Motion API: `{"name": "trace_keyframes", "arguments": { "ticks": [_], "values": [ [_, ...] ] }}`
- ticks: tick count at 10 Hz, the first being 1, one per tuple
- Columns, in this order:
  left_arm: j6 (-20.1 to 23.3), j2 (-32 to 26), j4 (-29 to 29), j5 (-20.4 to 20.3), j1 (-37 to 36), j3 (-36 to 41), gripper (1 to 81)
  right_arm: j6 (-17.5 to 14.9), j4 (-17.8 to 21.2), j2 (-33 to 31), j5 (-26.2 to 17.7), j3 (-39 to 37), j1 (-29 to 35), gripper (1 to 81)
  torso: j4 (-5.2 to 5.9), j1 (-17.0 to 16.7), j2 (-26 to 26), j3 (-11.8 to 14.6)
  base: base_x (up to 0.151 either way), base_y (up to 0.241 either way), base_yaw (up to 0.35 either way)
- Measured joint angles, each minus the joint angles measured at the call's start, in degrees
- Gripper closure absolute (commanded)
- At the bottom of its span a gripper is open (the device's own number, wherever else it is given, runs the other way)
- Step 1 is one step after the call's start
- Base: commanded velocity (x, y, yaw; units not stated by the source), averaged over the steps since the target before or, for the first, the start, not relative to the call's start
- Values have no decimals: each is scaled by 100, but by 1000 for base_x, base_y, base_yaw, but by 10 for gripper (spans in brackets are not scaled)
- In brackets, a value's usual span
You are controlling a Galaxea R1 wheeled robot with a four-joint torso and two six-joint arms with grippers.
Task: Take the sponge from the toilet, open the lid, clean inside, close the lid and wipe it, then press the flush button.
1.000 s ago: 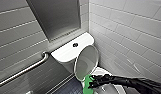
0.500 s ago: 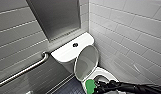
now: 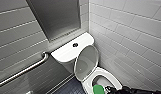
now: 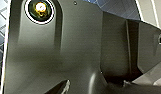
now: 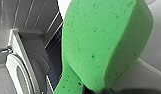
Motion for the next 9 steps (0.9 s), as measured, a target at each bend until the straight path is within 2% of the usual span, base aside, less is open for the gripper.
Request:
{"name": "trace_keyframes", "arguments": {
  "ticks": [3,9],
  "values": [
    [2,-24,0,0,2,0,10,38,-129,-493,301,361,-503,811,2,0,0,0,0,0,0],
    [9,-28,4,-1,-2,2,10,68,-199,-1832,642,1541,-886,811,2,0,0,0,0,0,0]
  ]
}}
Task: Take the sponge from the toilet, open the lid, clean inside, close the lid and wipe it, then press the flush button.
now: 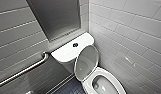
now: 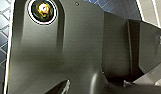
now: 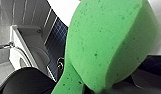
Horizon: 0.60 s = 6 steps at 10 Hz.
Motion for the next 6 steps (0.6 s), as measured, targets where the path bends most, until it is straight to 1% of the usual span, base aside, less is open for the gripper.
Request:
{"name": "trace_keyframes", "arguments": {
  "ticks": [1,3,4,6],
  "values": [
    [9,-2,2,1,0,0,10,6,-2,-144,35,188,-76,811,0,0,0,0,0,0,0],
    [5,-2,2,-13,0,0,10,69,-2,-185,96,380,-20,811,0,0,0,0,0,0,0],
    [5,-2,2,-7,0,0,10,143,-13,-111,30,391,132,811,0,0,-2,0,0,0,0],
    [5,0,2,-5,2,0,10,221,-68,258,-207,325,529,811,-2,-5,-7,0,0,0,0]
  ]
}}
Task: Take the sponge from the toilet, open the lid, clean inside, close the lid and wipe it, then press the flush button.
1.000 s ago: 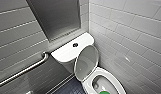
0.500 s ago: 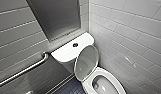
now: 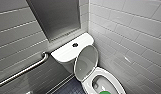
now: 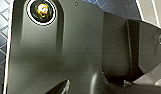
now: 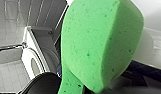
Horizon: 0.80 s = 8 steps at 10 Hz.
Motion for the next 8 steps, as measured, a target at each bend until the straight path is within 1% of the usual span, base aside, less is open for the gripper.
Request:
{"name": "trace_keyframes", "arguments": {
  "ticks": [1,3,5,6,8],
  "values": [
    [0,0,-2,-2,-4,0,10,60,-17,328,-149,-240,234,811,2,0,0,0,0,0,0],
    [-5,1,-2,-2,-6,0,10,116,-44,1007,-193,-1029,647,811,2,0,0,0,0,0,0],
    [-7,45,-2,-9,-17,-2,10,140,-149,1734,-199,-2293,997,811,2,2,2,0,0,0,0],
    [-5,43,-5,-5,-15,-2,10,143,-207,2183,-165,-2939,1053,811,2,5,5,0,0,0,0],
    [-11,12,-6,0,-15,-15,10,160,-234,3176,-322,-4119,1012,811,2,5,5,0,0,0,0]
  ]
}}
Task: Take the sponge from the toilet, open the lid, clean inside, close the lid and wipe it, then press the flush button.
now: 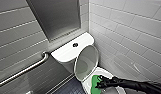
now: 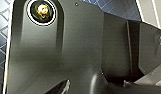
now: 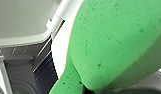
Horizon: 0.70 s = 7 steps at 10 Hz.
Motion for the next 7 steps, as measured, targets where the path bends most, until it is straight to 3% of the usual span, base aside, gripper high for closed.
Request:
{"name": "trace_keyframes", "arguments": {
  "ticks": [3,7],
  "values": [
    [-2,52,1,5,-2,-5,10,28,-22,946,-323,-1298,11,811,0,0,0,0,0,0,0],
    [-2,68,4,6,-7,-5,10,79,-37,1133,-489,-1521,38,811,-4,0,-2,6,0,0,0]
  ]
}}
